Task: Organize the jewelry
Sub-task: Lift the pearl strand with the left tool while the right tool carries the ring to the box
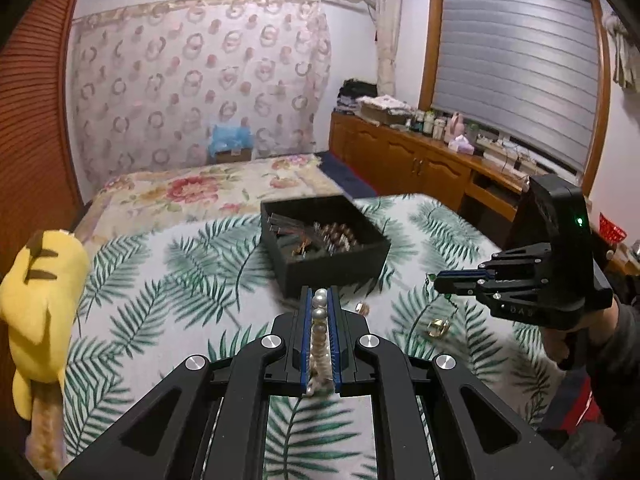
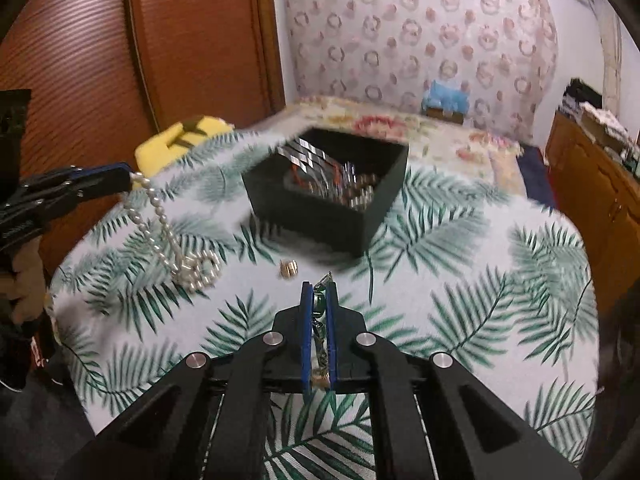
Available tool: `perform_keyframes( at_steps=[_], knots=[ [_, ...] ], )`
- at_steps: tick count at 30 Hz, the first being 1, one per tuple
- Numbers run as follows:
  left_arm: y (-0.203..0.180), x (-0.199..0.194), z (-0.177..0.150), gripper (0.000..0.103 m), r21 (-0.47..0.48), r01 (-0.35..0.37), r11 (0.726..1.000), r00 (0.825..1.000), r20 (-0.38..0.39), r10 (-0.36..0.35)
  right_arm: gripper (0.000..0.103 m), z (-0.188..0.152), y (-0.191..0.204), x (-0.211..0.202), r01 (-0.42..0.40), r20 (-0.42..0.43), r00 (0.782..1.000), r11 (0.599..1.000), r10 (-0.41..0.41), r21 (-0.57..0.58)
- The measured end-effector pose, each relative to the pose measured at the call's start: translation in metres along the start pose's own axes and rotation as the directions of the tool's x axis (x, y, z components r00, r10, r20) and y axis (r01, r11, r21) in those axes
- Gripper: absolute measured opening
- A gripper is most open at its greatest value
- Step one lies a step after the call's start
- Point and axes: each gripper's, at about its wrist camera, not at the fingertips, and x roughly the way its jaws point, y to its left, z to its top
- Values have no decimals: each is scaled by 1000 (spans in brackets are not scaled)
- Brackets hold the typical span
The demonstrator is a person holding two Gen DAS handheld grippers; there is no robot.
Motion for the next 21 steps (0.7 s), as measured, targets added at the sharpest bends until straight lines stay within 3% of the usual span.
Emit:
perform_keyframes(
  at_steps=[8,21],
  knots=[
    [-9,-6,32,7,32,11,999,998,60,-13,7,25,1,-21,16,68,998,999,-14,-34],
    [-8,2,79,7,58,13,998,994,105,-19,7,48,-3,-14,8,101,995,999,-3,-47]
  ],
)
